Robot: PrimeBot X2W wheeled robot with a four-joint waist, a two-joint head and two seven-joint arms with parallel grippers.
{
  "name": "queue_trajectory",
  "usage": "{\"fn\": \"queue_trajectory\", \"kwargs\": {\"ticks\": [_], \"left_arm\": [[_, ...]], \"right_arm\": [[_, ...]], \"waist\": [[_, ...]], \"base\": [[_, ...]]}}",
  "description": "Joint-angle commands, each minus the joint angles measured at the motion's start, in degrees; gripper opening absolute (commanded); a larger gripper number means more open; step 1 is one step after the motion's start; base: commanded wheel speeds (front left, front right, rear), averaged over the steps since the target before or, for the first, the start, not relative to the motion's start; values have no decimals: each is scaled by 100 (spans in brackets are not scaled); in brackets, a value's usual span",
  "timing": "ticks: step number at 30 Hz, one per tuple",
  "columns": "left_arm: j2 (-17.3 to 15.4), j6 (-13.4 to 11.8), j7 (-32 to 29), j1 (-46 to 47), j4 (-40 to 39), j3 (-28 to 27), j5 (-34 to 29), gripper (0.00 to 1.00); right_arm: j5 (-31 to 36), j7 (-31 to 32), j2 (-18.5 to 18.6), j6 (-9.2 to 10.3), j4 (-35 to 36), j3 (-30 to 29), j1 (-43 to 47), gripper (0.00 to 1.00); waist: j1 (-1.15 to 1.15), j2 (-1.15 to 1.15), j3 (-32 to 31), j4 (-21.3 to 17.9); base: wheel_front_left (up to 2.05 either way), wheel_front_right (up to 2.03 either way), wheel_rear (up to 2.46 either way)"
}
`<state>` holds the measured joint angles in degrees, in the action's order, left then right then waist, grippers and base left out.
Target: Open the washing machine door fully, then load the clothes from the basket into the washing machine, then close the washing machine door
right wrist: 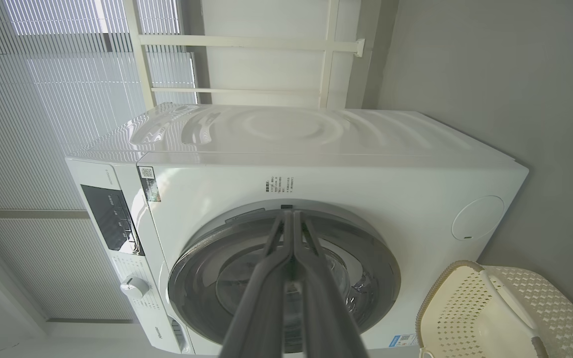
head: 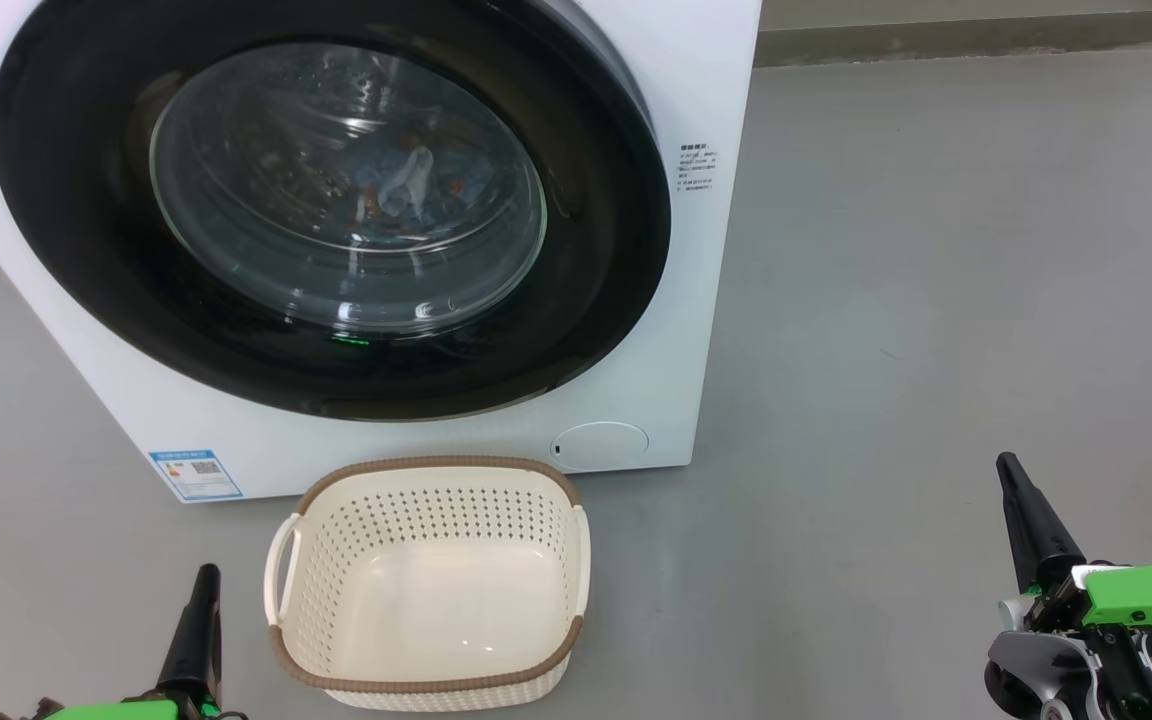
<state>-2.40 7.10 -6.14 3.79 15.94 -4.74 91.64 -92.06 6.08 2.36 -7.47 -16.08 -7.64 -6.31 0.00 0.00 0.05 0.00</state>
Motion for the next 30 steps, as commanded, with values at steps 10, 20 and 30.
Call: {"fn": "queue_trajectory", "kwargs": {"ticks": [10,20,30], "left_arm": [[-48,38,-41,274,-161,-188,44,0],[-48,38,-41,274,-161,-187,45,0],[-48,38,-41,274,-161,-187,45,0]], "right_arm": [[-3,47,53,-2,178,103,-21,0],[-3,47,52,-2,178,103,-21,0],[-3,47,52,-2,178,102,-21,0]], "waist": [[0,0,0,0],[0,0,0,0],[0,0,0,0]], "base": [[0,0,0],[0,0,0],[0,0,0]]}}
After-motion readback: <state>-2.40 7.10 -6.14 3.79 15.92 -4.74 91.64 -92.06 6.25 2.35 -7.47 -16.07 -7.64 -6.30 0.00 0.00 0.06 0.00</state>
